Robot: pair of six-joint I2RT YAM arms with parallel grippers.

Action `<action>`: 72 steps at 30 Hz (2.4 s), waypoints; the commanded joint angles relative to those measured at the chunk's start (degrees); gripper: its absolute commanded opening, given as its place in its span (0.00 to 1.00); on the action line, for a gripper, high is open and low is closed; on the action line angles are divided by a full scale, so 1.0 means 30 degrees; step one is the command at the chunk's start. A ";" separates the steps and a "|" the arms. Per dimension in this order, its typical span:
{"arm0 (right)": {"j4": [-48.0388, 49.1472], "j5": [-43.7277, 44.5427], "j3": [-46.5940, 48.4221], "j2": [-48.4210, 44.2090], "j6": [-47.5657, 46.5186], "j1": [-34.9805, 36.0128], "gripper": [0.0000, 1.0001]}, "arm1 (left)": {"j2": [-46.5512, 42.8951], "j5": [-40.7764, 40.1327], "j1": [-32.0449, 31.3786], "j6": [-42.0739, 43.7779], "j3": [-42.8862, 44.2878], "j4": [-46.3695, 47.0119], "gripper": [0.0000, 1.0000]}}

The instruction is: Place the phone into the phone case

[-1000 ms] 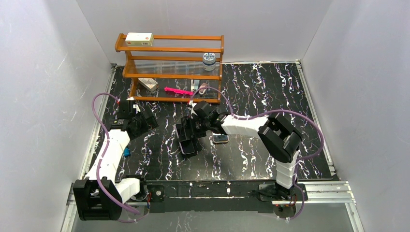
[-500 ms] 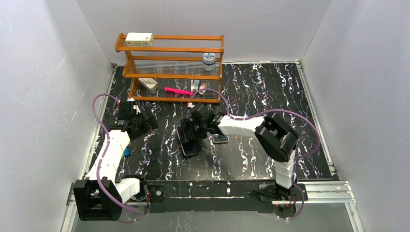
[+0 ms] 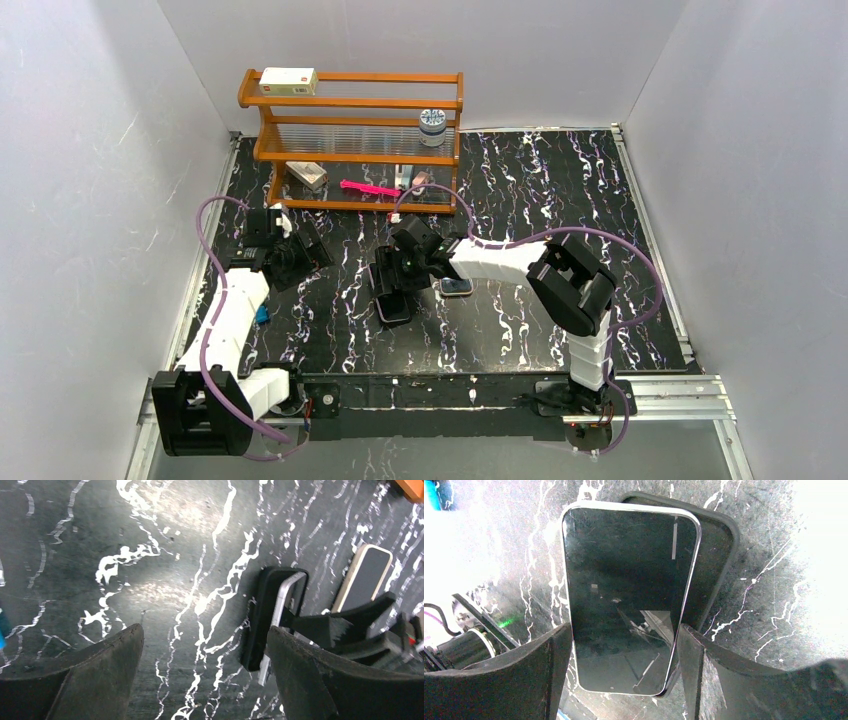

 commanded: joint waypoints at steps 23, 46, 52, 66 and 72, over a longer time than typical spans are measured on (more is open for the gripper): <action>-0.0609 0.0456 -0.0483 -0.2853 0.0295 -0.0682 0.78 | 0.1241 0.7622 0.0076 -0.2916 -0.3085 0.3691 0.57; 0.5169 -0.5449 -0.4497 -0.2159 0.1560 -0.3439 0.50 | 0.2970 0.5278 -0.3721 -0.4916 -0.4609 0.7543 0.38; 0.5354 -0.5769 -0.4433 -0.1530 0.1750 -0.3472 0.49 | 0.3151 0.5056 -0.4121 -0.4915 -0.5117 0.8201 0.38; 0.5772 -0.6086 -0.4114 -0.0603 0.1721 -0.3610 0.44 | 0.4837 0.4803 -0.4369 -0.4871 -0.5299 1.0498 0.33; 0.5892 -0.6081 -0.4126 -0.0446 0.1721 -0.3749 0.42 | 0.5251 0.4532 -0.4612 -0.4677 -0.5140 1.1003 0.19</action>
